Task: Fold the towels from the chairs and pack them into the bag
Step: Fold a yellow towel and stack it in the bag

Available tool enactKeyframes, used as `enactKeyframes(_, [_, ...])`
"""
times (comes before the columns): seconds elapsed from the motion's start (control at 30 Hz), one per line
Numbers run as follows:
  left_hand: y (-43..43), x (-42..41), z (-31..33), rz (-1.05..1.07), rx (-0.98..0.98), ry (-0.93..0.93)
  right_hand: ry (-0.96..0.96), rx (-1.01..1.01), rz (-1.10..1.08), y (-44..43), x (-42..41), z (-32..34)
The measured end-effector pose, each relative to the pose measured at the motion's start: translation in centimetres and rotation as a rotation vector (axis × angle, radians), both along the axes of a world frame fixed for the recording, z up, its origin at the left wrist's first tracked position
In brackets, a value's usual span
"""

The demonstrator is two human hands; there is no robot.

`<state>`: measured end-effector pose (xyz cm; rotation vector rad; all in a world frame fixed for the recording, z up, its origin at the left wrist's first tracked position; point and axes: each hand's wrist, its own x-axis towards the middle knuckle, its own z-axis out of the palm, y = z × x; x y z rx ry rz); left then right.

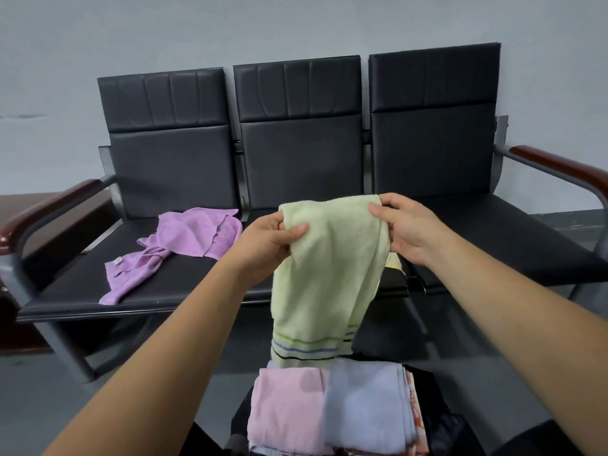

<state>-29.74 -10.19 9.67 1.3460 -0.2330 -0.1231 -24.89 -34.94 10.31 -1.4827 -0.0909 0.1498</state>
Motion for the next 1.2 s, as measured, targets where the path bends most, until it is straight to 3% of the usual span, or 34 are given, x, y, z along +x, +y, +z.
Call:
enactKeyframes(0.2, [0.0,0.6,-1.0,0.185,0.153,-0.048,0.009,0.091,-0.071,0.5,0.7,-0.9])
enactKeyframes(0.3, [-0.3,1.0,-2.0,0.203,0.078,-0.019,0.036,0.190,-0.065,0.8,0.9,-1.6])
enactKeyframes(0.47, [-0.4,1.9,-3.8,0.068,-0.065,-0.011,0.101,0.151,0.233,0.4,0.8,-3.0])
enactKeyframes(0.73, [0.9,3.4,-7.1,0.074,0.195,-0.039,0.085,-0.229,-0.035,-0.1,2.8,-6.9])
enactKeyframes(0.97, [1.9,4.0,-8.0,0.249,0.675,-0.103,0.090,-0.198,-0.103,1.2,3.7,-8.2])
enactKeyframes(1.07, [1.5,3.7,-7.8,0.288,0.559,-0.021,0.063,-0.145,-0.165,1.8,3.9,-8.0])
enactKeyframes(1.2, [1.2,3.7,-7.2,0.344,0.286,0.086,0.068,0.074,0.121,1.2,3.5,-6.9])
